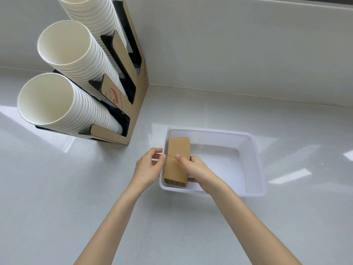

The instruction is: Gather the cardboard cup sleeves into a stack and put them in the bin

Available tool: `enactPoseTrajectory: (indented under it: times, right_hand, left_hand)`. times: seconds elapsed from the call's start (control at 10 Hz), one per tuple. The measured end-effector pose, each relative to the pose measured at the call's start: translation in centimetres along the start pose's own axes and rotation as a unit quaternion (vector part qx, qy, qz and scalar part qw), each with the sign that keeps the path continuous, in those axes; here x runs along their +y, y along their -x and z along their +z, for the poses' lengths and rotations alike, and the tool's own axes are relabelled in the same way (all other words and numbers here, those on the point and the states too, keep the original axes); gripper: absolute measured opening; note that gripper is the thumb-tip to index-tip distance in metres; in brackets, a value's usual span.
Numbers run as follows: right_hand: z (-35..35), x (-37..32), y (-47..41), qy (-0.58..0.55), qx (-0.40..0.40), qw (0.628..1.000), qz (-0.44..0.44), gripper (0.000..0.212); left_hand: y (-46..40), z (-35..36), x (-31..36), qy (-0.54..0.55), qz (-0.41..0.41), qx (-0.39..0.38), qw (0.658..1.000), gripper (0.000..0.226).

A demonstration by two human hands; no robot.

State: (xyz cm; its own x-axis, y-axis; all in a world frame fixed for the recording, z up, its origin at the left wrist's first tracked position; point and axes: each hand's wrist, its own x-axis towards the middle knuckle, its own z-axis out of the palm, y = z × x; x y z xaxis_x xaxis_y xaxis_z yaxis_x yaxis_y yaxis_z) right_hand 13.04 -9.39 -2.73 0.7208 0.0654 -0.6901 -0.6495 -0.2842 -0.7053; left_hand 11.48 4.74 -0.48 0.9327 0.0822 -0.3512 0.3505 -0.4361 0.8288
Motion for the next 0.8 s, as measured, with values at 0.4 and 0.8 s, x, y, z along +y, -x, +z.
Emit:
enactPoseTrajectory:
  times: [0.4, 0.8]
  right_hand:
    - [-1.1, -0.2, 1.2, 0.025, -0.011, 0.999, -0.025, 0.052]
    - [-3.3, -0.3, 4.2, 0.271, 0.065, 0.955, -0.098, 0.062]
  left_hand:
    - [-0.1, -0.2, 0.0, -0.021, 0.009, -0.012, 1.0, 0.036]
    - [0.9, -0.1, 1.7, -0.211, 0.11, 0.011, 0.971, 0.053]
